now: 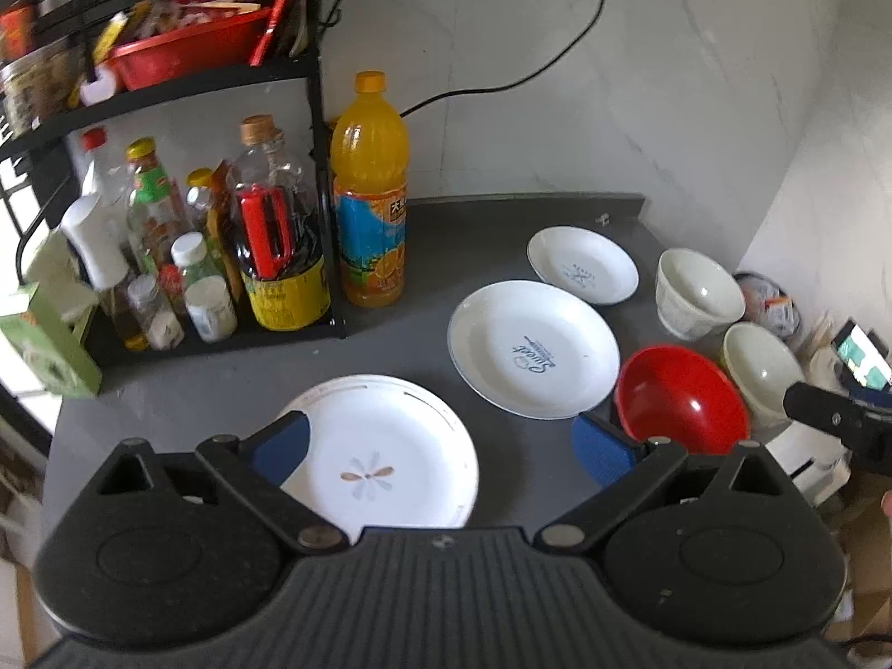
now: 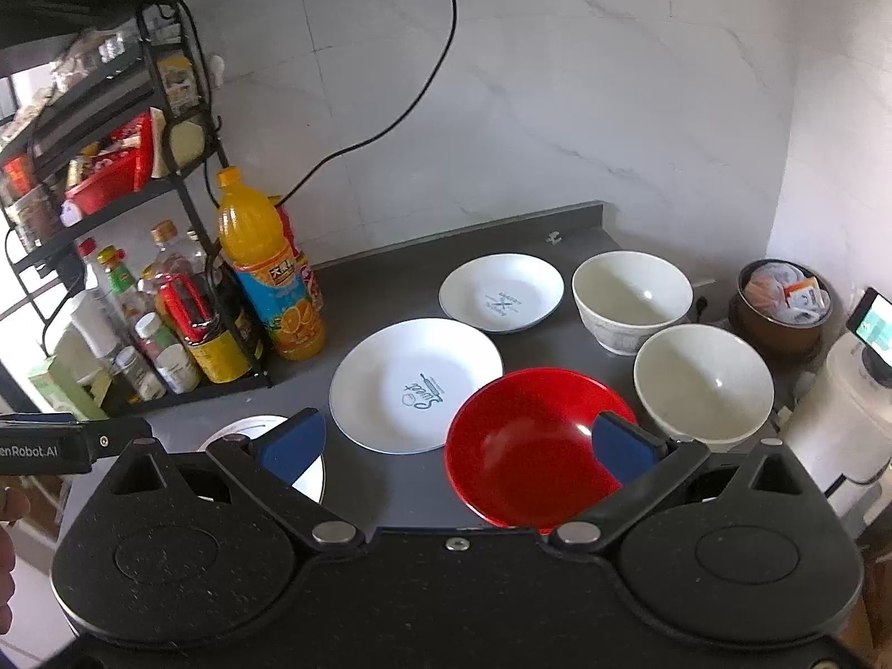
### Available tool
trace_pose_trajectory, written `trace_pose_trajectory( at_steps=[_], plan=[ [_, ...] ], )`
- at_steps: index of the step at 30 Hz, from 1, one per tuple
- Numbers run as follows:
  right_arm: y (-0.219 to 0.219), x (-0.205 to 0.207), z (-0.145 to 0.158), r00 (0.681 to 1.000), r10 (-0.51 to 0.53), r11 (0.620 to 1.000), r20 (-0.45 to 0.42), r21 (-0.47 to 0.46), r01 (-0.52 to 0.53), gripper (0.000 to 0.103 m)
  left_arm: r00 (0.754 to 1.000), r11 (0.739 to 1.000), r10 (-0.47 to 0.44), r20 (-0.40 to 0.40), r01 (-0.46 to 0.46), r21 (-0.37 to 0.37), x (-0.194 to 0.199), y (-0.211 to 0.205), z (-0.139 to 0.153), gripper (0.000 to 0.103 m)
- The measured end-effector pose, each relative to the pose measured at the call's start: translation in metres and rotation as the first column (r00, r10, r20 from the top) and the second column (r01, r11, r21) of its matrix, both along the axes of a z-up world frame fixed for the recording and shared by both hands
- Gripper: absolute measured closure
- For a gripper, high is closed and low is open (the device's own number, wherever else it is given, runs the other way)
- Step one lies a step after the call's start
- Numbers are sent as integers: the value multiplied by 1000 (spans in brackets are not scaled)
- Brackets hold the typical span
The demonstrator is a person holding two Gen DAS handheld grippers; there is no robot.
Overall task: Organize plates and bowls
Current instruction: 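Move both grippers toward the large white bowl beside the red bowl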
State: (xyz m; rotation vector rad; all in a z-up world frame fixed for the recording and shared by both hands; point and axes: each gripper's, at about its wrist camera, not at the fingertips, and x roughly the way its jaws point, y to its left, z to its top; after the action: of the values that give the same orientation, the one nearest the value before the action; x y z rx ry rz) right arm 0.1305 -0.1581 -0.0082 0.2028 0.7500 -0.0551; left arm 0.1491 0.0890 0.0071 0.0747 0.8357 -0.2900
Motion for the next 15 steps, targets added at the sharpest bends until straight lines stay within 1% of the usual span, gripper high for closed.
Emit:
trace_pose_trajectory(
  at_steps=[3,6,7,10,15],
  plan=[
    [11,8,-6,999,-31,1000,-9,-2,31,0,999,999,-39,-9,39,14,15,6,-4,3],
    [13,16,-13,998,-62,997,-19,41,63,0,997,997,-69,-19,70,14,27,10,-9,3],
    [13,19,-14,997,-73,996,-22,42,74,0,997,997,-75,-24,75,10,31,11,-10,3],
    [15,23,-15,995,-97,995,-27,8,98,0,993,994,-106,-46,106,-10,42,7,-15,3],
    [4,30,-22,992,-124,992,-36,-26,123,1,986,988,-152,-63,149,-39,55,-13,-23,3]
  ],
)
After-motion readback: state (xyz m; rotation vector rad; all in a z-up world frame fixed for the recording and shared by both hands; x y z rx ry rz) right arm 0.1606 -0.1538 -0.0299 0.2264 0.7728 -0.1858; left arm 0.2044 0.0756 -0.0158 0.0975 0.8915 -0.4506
